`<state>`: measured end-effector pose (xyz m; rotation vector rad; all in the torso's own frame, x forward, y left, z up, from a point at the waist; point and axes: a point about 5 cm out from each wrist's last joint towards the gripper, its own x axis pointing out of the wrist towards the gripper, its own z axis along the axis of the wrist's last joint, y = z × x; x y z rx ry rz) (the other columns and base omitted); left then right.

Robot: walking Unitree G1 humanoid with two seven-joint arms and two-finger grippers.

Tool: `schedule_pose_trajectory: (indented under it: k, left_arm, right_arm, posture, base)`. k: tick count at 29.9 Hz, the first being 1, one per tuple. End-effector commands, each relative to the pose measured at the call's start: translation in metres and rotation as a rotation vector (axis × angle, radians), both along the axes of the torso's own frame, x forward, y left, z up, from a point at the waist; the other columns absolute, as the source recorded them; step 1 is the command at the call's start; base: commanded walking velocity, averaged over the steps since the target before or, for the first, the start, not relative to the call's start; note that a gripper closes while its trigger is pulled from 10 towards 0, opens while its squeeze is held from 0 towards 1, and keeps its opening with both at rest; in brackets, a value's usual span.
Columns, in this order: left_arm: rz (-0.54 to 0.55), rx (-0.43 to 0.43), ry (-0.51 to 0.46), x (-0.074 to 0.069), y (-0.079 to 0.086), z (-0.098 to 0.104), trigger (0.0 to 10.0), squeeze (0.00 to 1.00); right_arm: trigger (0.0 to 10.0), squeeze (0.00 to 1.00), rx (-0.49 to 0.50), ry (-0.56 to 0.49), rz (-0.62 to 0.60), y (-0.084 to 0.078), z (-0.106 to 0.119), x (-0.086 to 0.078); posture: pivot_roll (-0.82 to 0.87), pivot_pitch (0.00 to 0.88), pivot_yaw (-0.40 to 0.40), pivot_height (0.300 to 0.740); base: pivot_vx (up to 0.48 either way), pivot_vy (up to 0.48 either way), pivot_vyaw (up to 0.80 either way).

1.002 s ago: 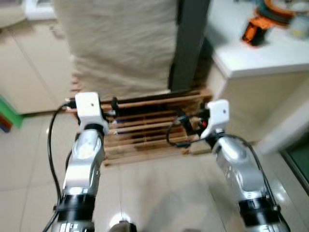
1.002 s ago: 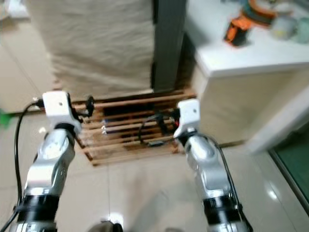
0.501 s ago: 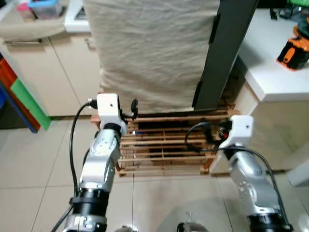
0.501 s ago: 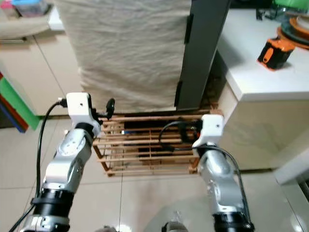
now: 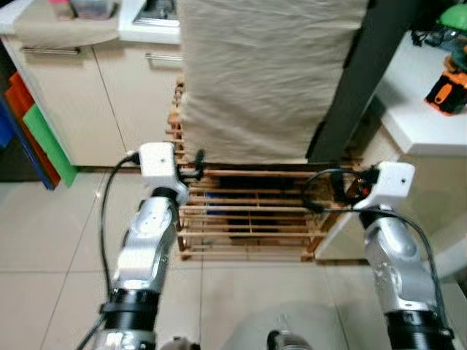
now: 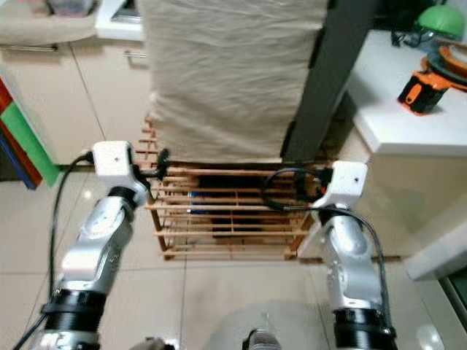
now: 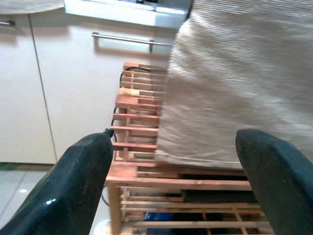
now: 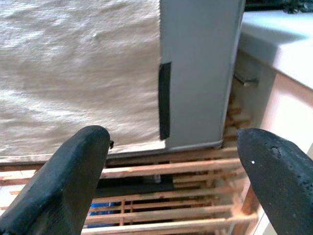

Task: Restocking fridge

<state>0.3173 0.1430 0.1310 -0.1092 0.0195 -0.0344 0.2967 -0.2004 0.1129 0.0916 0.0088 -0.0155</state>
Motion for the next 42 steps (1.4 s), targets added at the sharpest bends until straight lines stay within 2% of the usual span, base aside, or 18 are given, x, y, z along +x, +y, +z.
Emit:
schedule_pose_trajectory:
  k: [1, 10, 17, 21, 29, 37, 42]
  left_arm:
    - [-0.053, -0.009, 0.0, 0.005, -0.014, 0.003, 10.0, 0.0]
    - [-0.071, 0.023, -0.012, 0.016, -0.014, 0.011, 10.0, 0.0]
    - [-0.044, 0.026, -0.035, 0.023, -0.01, 0.016, 10.0, 0.0]
    - [-0.041, 0.056, -0.046, 0.024, -0.007, 0.016, 10.0, 0.0]
    - [-0.028, 0.061, -0.057, 0.022, -0.003, 0.016, 10.0, 0.0]
    - [-0.025, 0.052, -0.07, 0.022, -0.001, 0.016, 10.0, 0.0]
    - [-0.033, 0.032, -0.087, 0.023, -0.006, 0.019, 10.0, 0.0]
  right_arm:
    - [10.0, 0.0, -0.001, -0.015, -0.042, -0.008, 0.003, 0.001]
    - [10.0, 0.0, 0.0, -0.049, -0.056, -0.01, 0.008, 0.005]
    - [10.0, 0.0, -0.026, -0.063, -0.011, -0.002, 0.011, 0.011]
    - [10.0, 0.0, -0.017, -0.061, -0.001, 0.004, 0.01, 0.015]
    - [10.0, 0.0, -0.022, -0.094, 0.014, 0.008, 0.017, 0.017]
    - [10.0, 0.0, -0.012, -0.097, 0.019, 0.012, 0.016, 0.018]
    - [10.0, 0.0, -0.02, -0.098, 0.019, 0.01, 0.017, 0.02]
  posture:
    - [-0.18, 0.066, 0.013, 0.74]
    - [-0.19, 0.06, 0.041, 0.74]
    - [-0.18, 0.041, 0.022, 0.74]
    - [-0.17, 0.039, 0.017, 0.74]
    - [-0.16, 0.038, 0.027, 0.74]
    - [-0.16, 0.025, 0.02, 0.74]
    - [-0.16, 0.014, 0.014, 0.74]
  base:
    - [0.0, 0.48, 0.0]
    - [0.0, 0.48, 0.0]
    - [0.0, 0.48, 0.0]
    - [0.071, 0.457, -0.71]
    - [0.363, 0.31, -0.78]
    - [0.454, 0.0, -0.78]
    - [0.48, 0.0, -0.78]
